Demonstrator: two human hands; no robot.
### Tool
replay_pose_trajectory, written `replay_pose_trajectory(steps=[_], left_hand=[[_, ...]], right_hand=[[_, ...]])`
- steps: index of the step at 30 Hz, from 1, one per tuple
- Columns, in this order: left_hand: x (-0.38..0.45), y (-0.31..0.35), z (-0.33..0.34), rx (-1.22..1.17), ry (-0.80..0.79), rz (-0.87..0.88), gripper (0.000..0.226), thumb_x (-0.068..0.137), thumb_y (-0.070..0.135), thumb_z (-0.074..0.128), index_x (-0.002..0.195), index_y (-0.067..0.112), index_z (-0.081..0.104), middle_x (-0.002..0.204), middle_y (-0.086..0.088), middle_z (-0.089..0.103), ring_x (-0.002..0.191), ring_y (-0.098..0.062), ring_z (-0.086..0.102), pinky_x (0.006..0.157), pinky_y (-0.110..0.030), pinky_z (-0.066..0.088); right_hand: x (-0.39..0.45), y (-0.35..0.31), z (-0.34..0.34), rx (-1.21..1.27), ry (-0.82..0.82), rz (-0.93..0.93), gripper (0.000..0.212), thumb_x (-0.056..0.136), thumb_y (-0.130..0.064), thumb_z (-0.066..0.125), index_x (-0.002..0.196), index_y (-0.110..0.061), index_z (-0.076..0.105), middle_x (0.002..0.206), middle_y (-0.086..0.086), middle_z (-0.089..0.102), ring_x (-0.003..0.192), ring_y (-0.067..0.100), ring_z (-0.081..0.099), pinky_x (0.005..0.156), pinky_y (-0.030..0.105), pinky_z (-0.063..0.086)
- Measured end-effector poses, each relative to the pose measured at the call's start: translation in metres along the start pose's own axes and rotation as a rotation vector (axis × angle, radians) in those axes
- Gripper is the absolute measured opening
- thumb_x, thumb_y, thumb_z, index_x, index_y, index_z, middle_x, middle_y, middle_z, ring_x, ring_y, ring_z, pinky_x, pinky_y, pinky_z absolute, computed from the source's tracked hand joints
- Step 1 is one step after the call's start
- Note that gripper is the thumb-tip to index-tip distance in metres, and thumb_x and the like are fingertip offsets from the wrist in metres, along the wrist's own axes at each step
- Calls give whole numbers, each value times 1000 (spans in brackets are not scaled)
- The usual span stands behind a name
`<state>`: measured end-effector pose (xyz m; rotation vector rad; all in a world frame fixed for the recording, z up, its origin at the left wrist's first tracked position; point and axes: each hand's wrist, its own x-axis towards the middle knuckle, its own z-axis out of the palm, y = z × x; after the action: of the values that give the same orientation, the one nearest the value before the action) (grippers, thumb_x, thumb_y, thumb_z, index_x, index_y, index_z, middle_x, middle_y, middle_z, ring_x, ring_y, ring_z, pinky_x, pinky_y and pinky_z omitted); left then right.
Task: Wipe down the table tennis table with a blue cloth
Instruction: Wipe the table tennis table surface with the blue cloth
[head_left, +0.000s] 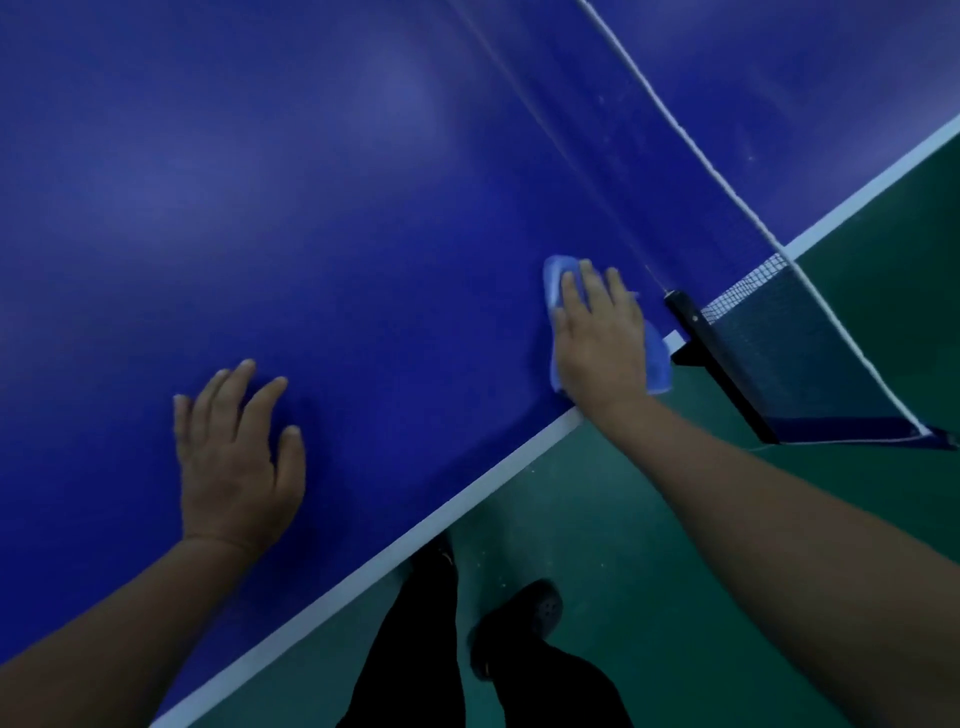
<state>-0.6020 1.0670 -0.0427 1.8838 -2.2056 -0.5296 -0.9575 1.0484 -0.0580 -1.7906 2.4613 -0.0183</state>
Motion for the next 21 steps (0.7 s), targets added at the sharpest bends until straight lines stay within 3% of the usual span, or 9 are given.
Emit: replay_pose_trajectory(steps=[2,4,6,8,10,13,15,18,21], left_hand=[[-12,-3,0,-4,12,-57,57,90,34,36,134,2,54,150,-20,40,144,-37,28,122,-55,4],[-21,-3,1,-16,27,-94,59,90,36,35,134,2,55,149,-20,41,144,-37,28,122,-55,4],[-29,-4,2,-32,43,-130,61,90,38,33,133,1,55,149,-21,42,143,-38,29,121,-56,4],[-40,-8,2,-27,54,-176,63,89,39,32,134,1,55,149,-21,42,143,-39,29,121,-55,4],[-54,-16,3,0,64,-239,64,89,40,31,135,1,55,150,-21,40,144,-38,28,121,-56,4],[-71,-21,9,45,71,-318,64,90,41,31,138,5,53,154,-20,34,145,-39,24,119,-59,3],[-73,-24,12,45,77,-361,64,91,43,29,140,9,51,156,-19,31,146,-37,20,119,-60,0],[-73,-24,15,26,103,-371,66,92,46,26,142,11,51,156,-17,34,147,-36,20,119,-60,1],[-75,-27,17,28,134,-348,65,94,46,26,142,11,52,155,-17,36,146,-36,22,119,-60,3]], right_hand=[[-23,-51,5,6,13,-63,47,101,-16,40,147,-8,42,154,15,40,136,41,39,101,48,35],[-76,-102,17,78,-62,-433,48,90,-13,45,137,-7,51,142,14,48,121,41,49,89,48,41],[-112,-110,18,91,-154,-800,49,91,-21,44,138,-13,54,147,10,49,129,39,48,100,49,40],[-87,-80,13,63,-131,-920,44,92,-19,46,132,-12,62,144,12,54,126,40,53,102,52,44],[-43,-53,9,-9,-32,-723,39,92,-10,53,130,-4,62,140,19,56,123,43,54,98,57,46],[7,-55,1,15,60,-212,46,106,-27,41,149,-13,43,159,8,36,147,36,29,116,53,25],[5,-102,9,60,45,-196,47,104,-27,35,150,-17,42,160,6,33,146,37,28,115,53,24],[-57,-149,25,56,-9,-916,47,92,-21,41,136,-11,55,149,12,47,130,41,45,100,56,40],[-90,-99,21,4,-160,-1379,46,95,-31,49,139,-21,57,153,3,46,140,35,42,112,51,32]])
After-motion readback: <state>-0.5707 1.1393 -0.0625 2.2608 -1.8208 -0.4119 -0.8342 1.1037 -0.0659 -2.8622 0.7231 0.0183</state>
